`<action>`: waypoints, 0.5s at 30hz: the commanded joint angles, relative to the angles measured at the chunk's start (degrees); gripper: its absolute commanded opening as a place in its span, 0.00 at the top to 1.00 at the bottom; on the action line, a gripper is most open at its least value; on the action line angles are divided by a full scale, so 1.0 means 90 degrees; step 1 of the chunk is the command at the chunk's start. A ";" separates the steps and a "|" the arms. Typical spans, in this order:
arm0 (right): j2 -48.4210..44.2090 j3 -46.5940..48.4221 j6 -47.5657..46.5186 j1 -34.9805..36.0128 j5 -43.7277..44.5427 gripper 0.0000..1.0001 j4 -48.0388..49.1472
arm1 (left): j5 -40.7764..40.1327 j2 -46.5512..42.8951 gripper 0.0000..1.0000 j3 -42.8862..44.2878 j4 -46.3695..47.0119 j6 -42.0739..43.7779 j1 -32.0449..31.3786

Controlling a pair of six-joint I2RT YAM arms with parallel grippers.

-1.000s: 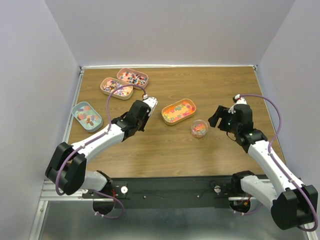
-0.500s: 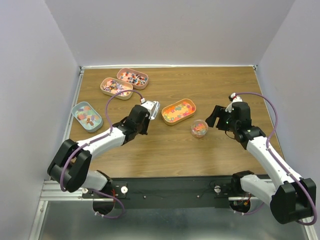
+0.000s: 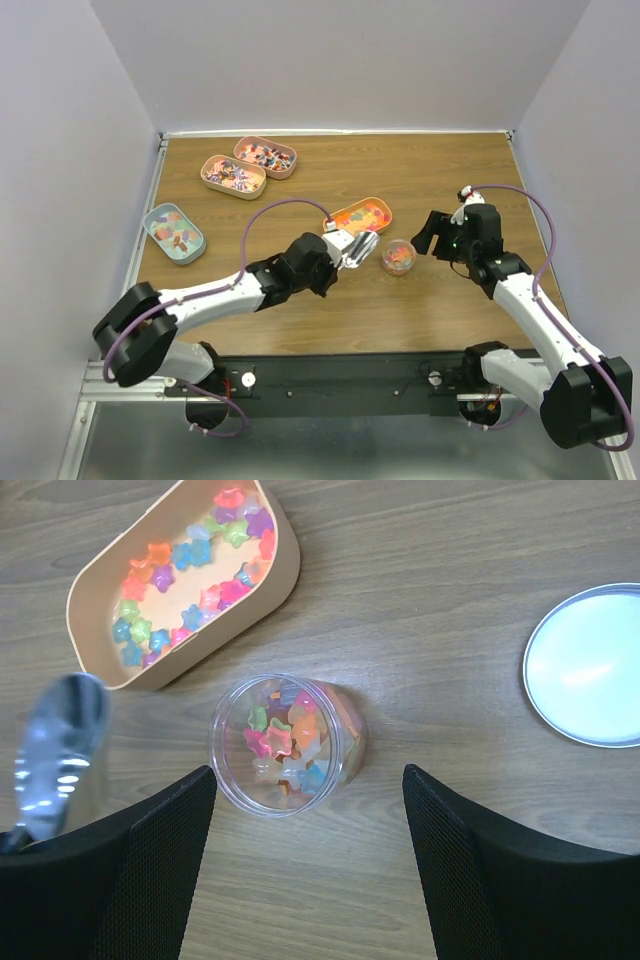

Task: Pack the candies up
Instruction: Place the spatula at the center of the board.

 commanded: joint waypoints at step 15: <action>0.0047 0.0033 -0.0113 -0.0033 0.0079 0.18 -0.0003 | 0.0153 0.1195 1.00 0.0169 -0.0107 0.0097 -0.0582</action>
